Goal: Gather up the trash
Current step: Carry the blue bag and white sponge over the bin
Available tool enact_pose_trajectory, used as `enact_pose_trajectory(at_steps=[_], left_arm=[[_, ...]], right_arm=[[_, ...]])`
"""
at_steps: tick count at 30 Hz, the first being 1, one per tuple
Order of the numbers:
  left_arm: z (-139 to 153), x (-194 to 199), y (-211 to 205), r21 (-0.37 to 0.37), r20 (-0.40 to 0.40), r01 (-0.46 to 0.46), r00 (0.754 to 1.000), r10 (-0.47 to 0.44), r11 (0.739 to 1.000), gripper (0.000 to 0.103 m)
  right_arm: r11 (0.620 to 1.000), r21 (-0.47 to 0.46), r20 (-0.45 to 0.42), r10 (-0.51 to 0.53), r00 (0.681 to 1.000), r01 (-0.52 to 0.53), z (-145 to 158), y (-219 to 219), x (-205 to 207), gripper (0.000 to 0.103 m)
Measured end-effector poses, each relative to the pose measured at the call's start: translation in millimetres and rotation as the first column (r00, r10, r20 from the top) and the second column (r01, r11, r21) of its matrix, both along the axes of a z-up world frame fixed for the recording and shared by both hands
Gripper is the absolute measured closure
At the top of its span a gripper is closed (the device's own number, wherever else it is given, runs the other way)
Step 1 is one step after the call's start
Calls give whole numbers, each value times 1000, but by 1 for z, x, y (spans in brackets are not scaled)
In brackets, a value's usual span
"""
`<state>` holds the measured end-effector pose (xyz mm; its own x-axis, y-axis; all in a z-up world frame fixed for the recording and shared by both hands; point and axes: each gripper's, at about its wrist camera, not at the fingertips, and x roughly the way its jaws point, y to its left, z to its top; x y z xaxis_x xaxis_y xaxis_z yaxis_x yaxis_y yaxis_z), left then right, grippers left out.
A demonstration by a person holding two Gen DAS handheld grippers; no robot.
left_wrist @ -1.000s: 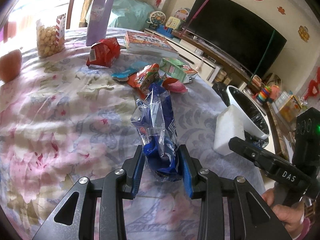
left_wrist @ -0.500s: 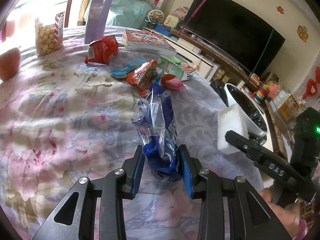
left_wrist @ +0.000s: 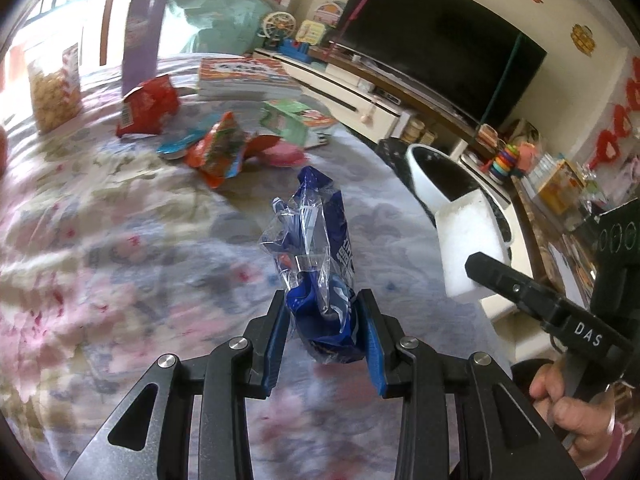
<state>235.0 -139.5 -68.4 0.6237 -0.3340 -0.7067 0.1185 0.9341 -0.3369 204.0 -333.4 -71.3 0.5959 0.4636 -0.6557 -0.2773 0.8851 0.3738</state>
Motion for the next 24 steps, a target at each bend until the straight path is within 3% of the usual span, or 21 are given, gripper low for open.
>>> enact_pose_trajectory(at_steps=[24], left_arm=[[21,41,-76,30,35,131,991,-132,991,70]], right_arm=[[988,2,38,-158,987,158,18,-90,16,65]])
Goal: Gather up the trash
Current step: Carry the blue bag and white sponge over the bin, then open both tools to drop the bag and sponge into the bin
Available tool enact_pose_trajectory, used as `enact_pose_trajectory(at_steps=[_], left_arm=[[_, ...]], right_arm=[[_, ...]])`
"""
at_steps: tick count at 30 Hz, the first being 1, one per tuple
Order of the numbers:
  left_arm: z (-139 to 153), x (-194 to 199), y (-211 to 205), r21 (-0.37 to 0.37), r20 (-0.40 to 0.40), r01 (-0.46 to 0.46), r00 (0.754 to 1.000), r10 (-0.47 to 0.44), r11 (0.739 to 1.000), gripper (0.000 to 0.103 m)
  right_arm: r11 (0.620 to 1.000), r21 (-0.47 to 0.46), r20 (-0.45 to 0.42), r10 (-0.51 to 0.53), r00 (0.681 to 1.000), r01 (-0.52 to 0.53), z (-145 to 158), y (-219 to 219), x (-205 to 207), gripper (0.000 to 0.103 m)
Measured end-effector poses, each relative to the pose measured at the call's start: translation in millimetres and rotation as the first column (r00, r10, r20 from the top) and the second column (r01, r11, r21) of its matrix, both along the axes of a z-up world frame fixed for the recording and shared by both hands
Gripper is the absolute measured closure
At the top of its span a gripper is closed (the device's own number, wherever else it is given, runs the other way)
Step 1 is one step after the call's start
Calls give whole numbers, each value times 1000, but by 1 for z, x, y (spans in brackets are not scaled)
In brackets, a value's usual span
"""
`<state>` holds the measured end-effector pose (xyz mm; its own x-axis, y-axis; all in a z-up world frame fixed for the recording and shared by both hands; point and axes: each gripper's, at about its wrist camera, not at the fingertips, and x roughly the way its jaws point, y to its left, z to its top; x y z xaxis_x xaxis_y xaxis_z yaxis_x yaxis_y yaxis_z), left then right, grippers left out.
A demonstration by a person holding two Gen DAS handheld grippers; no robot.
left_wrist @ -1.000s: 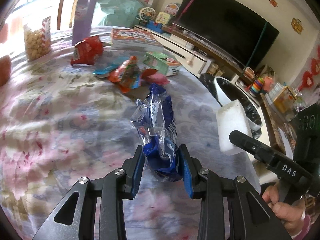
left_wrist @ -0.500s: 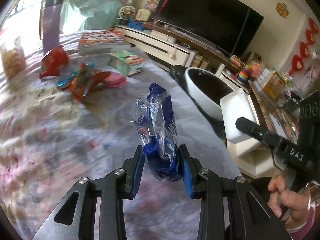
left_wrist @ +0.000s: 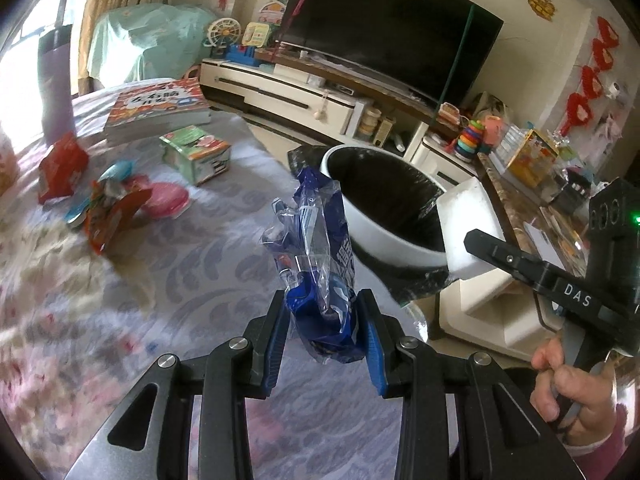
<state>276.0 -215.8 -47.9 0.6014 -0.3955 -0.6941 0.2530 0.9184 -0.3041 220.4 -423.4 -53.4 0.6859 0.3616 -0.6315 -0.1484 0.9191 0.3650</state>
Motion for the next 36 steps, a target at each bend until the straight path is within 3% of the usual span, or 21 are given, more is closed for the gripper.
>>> enact_pose_trajectory(at_steps=[18,36], left_arm=[[15,45,-41,18,27,64,998,-64,998,69],[9,98,-72,21,-21,80,997,-80,997,69]], right_arm=[[999,-5,-22,-32,999,32,4,-36,29,65],[999,-23,-83,-31,996,29,-4,-41,64,63]])
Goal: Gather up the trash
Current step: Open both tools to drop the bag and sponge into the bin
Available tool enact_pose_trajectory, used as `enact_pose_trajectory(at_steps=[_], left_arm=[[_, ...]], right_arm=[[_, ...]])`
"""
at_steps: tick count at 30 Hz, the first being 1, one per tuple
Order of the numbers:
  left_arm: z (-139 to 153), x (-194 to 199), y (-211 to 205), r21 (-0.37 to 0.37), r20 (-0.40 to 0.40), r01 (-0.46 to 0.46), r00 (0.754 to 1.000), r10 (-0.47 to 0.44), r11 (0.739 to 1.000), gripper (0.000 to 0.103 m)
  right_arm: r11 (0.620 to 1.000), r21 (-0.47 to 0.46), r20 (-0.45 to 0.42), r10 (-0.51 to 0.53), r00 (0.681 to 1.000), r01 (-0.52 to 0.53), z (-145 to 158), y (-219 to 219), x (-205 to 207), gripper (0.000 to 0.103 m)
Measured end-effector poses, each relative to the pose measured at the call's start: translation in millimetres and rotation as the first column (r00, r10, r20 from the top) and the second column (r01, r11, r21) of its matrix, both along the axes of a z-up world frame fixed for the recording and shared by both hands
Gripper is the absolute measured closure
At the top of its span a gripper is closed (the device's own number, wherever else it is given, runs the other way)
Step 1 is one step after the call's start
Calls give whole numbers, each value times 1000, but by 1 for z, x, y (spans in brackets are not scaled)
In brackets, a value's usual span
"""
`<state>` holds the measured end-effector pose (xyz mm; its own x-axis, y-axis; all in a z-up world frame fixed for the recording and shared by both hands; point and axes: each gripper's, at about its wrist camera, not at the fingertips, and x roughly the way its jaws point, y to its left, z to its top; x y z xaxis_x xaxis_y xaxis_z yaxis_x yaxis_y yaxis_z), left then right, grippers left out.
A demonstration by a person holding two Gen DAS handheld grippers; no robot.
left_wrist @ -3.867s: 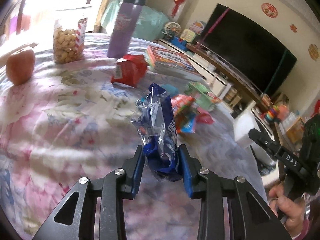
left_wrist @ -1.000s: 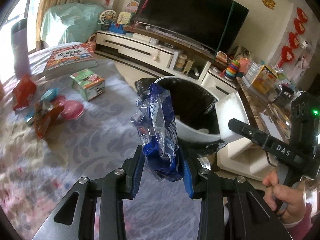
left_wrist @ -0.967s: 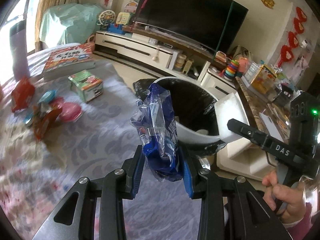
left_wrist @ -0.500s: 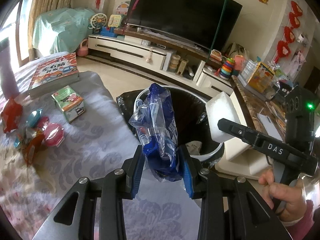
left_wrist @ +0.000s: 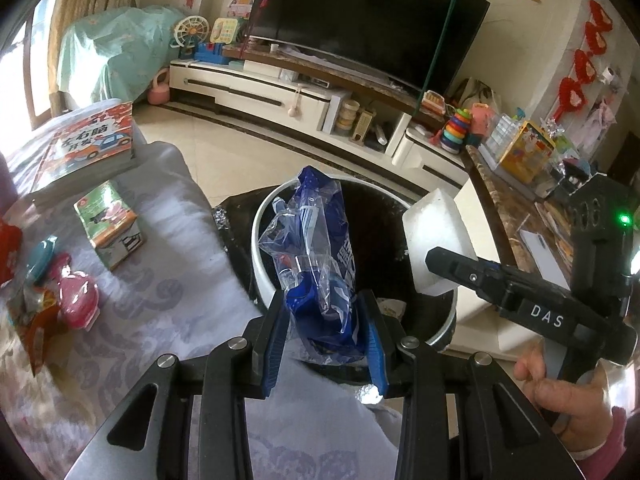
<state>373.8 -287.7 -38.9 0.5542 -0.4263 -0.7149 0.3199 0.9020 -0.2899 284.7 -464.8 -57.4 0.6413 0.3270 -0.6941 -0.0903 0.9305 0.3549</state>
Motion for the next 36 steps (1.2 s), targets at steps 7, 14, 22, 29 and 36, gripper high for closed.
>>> enact_pose_trajectory(at_steps=[7,14,22,29,36], left_arm=[[-4,10,-9,7,-6,12,1000,-12,1000,68],[-4,19,-17,21,2,22,1000,-22,1000,66],[-8,21,-22,19,-4,38,999,-38,999,44],[-14,4,-3,-6,1,7,1000,-7,1000,43],[-23,-35,40,-35,6,-88,996,88,996,40]], right_arm=[[1000,-4,-9,4,1000,-4,-3,0,7,63],[1000,-10,-19,-3,1000,3,-4,-2,12,61],[1000,4,-20,-20,1000,20,-2,-9,14,46],[999,14,-2,-43,999,43,2,-13,5,41],[999,9,48,-35,998,34,6,4,-13,20]])
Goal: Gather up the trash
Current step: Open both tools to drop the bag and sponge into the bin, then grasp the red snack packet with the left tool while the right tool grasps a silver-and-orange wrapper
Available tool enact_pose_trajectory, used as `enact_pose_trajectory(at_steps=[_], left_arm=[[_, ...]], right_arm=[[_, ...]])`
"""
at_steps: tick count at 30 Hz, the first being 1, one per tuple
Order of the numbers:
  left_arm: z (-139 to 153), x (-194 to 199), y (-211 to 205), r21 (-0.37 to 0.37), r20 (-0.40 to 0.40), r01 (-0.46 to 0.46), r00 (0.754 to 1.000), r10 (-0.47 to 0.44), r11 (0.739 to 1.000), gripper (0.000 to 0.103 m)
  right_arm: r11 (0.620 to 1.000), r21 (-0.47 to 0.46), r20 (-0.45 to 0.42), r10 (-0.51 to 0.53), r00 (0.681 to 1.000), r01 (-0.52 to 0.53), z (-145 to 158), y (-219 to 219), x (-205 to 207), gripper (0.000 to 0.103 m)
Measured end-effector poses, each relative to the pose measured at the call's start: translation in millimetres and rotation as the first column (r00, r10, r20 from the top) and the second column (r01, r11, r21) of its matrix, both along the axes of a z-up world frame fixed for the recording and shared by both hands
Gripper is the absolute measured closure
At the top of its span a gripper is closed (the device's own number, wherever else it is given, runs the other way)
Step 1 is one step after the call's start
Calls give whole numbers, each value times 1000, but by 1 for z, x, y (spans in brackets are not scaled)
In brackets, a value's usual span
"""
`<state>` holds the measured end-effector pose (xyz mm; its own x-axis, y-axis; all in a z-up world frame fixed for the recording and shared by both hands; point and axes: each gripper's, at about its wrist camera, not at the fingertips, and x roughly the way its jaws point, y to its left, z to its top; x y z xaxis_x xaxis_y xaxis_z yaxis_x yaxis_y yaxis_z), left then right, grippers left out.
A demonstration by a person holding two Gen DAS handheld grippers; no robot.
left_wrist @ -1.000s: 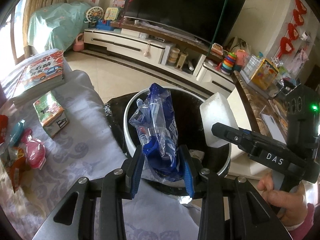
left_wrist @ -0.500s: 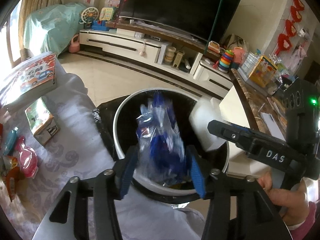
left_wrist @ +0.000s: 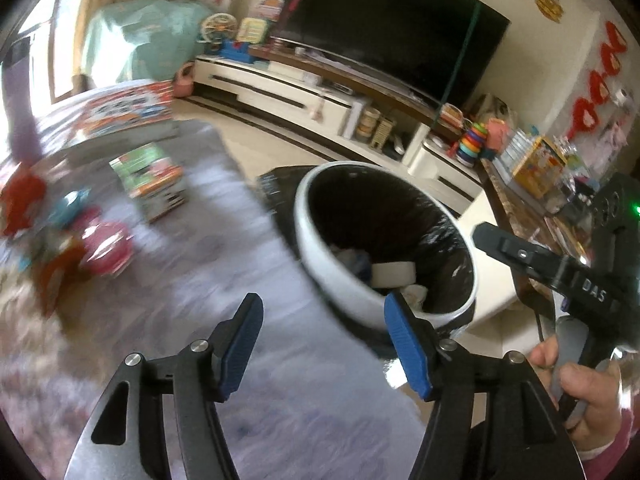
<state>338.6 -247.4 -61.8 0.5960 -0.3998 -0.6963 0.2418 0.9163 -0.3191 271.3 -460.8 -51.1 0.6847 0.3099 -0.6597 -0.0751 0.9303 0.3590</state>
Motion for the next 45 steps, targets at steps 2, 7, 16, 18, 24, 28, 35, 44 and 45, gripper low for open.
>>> enact_pose_trajectory(at_steps=[2,7,16,18,24,28,35,44,45], left_arm=[[-1,-12,14,-6,4,-30,1000,30,1000,40],[-5,-42,51,-7,13,-107,994,107,994,39],[-2,-81,111,-6,6,-214,977,214,977,39],[-2,-88,122,-9,0,-236,972,236,972,39],[-5,-97,147,-14,-11,-275,961,275,961,39],[-4,-99,160,-13,-12,-291,957,290,957,39],[-7,-95,185,-3,-11,-334,943,334,943,39],[-7,-74,200,37,-2,-333,943,334,942,39],[-7,-71,203,42,-2,-335,942,336,941,39]], right_arm=[[1000,-4,9,15,1000,-15,0,11,-6,19],[998,-16,40,61,997,-60,4,38,-20,19],[988,-31,83,151,985,-149,11,95,-35,16],[986,-32,81,168,982,-166,10,106,-37,16],[974,-36,60,226,972,-224,2,135,-37,16],[969,-37,54,246,968,-244,-1,150,-38,16],[963,-36,44,269,962,-267,-5,169,-31,16],[956,-29,30,294,955,-293,-17,194,-17,17],[955,-27,27,296,955,-295,-18,197,-15,17]])
